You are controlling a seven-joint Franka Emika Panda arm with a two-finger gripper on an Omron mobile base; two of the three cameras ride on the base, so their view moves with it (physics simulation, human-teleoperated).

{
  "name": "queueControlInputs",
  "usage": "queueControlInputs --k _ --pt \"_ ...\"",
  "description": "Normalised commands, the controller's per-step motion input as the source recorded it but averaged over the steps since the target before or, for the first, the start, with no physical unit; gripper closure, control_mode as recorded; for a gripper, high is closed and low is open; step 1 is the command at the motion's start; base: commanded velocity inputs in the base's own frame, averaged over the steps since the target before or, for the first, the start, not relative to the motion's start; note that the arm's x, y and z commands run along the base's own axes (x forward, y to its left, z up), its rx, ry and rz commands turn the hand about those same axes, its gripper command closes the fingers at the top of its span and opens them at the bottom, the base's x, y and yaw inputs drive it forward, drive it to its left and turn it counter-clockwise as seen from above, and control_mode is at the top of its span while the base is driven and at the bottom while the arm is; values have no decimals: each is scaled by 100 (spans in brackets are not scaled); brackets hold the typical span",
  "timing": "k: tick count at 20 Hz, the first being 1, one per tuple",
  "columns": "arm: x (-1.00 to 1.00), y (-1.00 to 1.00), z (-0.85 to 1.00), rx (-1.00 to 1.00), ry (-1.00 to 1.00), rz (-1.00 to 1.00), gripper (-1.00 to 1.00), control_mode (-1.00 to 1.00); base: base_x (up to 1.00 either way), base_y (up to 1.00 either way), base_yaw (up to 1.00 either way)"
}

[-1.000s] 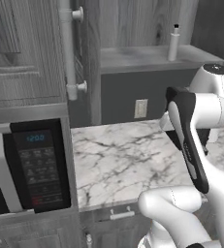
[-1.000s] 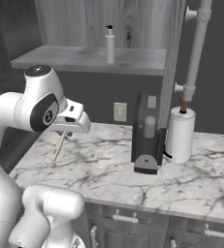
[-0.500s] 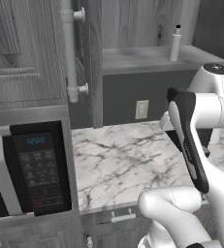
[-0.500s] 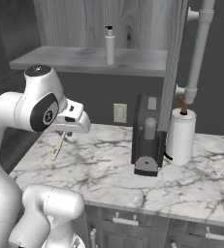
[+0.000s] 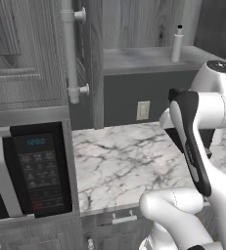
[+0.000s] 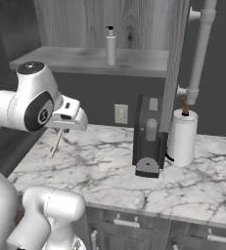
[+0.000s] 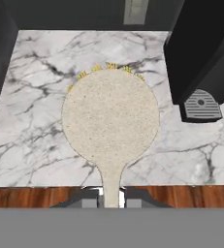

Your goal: Pick up the soap dispenser and dish brush from the sink, and place them back in the cabinet, and close the cabinet doors.

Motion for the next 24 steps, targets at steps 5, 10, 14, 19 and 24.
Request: queueControlInputs --k 5,10,14,19,24 --pt "1 20 54 0 -12 0 100 -100 0 0 0" --pt "9 8 56 0 -13 0 100 -100 0 0 0" --pt "12 0 59 0 -17 0 100 -100 0 0 0" --pt "14 0 37 0 -26 0 100 -100 0 0 0" --pt "46 1 26 0 -19 0 100 -100 0 0 0"
